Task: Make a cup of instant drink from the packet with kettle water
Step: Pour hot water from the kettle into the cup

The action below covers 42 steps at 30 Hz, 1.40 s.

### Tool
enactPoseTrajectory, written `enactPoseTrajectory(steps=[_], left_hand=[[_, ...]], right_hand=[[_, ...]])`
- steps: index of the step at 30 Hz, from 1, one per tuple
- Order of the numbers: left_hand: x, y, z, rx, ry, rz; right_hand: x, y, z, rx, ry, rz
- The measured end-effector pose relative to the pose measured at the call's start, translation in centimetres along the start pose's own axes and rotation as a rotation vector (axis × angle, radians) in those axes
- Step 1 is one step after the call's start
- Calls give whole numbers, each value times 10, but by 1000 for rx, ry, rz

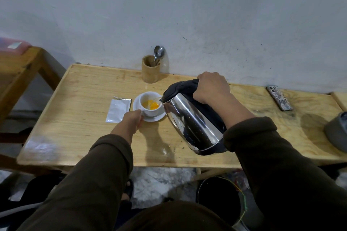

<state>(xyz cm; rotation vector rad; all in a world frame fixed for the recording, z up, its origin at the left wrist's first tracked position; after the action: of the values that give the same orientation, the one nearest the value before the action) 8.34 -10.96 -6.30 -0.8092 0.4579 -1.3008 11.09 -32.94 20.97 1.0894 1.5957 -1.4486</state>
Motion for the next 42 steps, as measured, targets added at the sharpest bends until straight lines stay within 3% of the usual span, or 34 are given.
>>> enactPoseTrajectory(steps=[42], left_hand=[[3, -9, 4, 7, 4, 0]], right_hand=[[0, 2, 3, 0, -20, 25]])
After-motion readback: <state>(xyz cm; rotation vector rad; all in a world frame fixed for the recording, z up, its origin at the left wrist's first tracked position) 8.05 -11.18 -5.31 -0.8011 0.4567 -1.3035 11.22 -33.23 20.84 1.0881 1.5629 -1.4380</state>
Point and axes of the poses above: each hand's wrist, its own y-axis towards the middle knuckle, its own x-axis out of the palm, z = x × y, the point moved 9 cm from there along y, towards the middle knuckle, and after that the axes turned 13 degrees about -z, right-handed, at the moved point
